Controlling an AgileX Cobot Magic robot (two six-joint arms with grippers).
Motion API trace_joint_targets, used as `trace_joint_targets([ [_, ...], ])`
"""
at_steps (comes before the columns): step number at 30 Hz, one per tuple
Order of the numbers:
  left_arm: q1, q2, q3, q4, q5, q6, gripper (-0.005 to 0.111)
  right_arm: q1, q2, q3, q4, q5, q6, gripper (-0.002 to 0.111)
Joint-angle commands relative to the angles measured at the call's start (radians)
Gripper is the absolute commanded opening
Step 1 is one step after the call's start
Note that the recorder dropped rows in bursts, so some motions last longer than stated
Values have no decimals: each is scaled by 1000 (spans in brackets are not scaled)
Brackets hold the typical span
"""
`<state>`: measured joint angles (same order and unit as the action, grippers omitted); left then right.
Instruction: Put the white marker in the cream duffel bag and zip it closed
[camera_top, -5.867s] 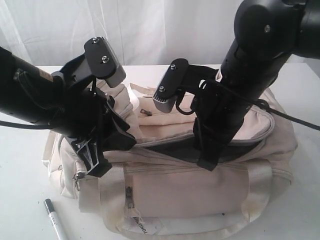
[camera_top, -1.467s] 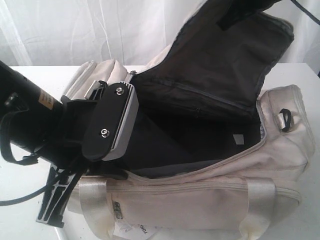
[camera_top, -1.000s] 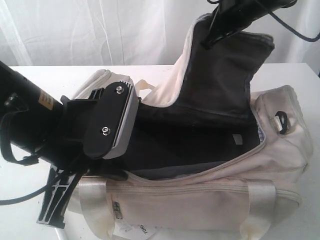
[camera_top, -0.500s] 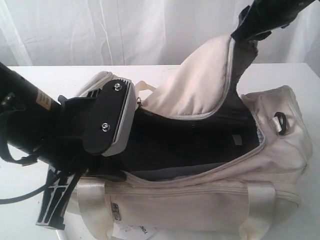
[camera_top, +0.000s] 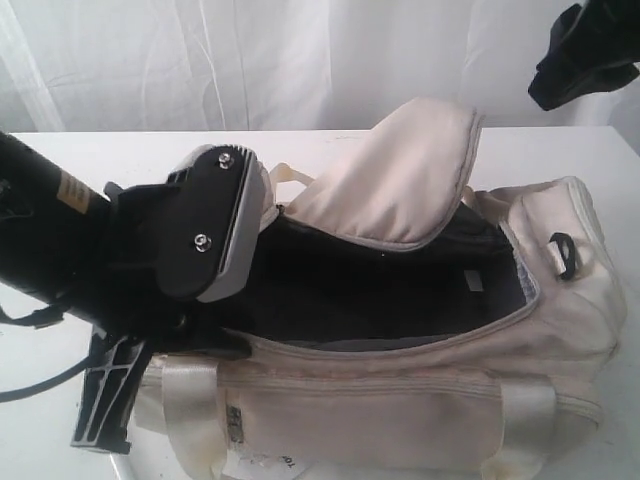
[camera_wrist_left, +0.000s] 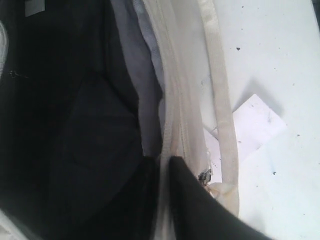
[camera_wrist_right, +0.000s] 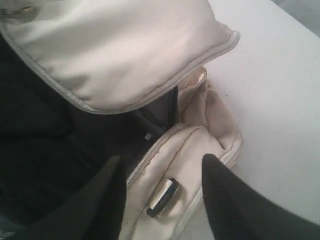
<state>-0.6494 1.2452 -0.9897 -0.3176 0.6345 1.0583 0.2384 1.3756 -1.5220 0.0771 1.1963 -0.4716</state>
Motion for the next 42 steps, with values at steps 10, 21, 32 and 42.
trace_joint_targets([
  [10,-1,-127,-1,148,-150,-191,48,84,-123,228,271,25,-82,45],
  [21,-1,-190,-1,357,-119,-420,48,275,-127,243,365,25,-95,45],
  [32,-1,-190,-1,408,-91,-546,48,460,-127,350,387,5,-95,45],
  [42,-1,-190,-1,445,-77,-642,48,594,-105,416,488,-101,-110,41],
])
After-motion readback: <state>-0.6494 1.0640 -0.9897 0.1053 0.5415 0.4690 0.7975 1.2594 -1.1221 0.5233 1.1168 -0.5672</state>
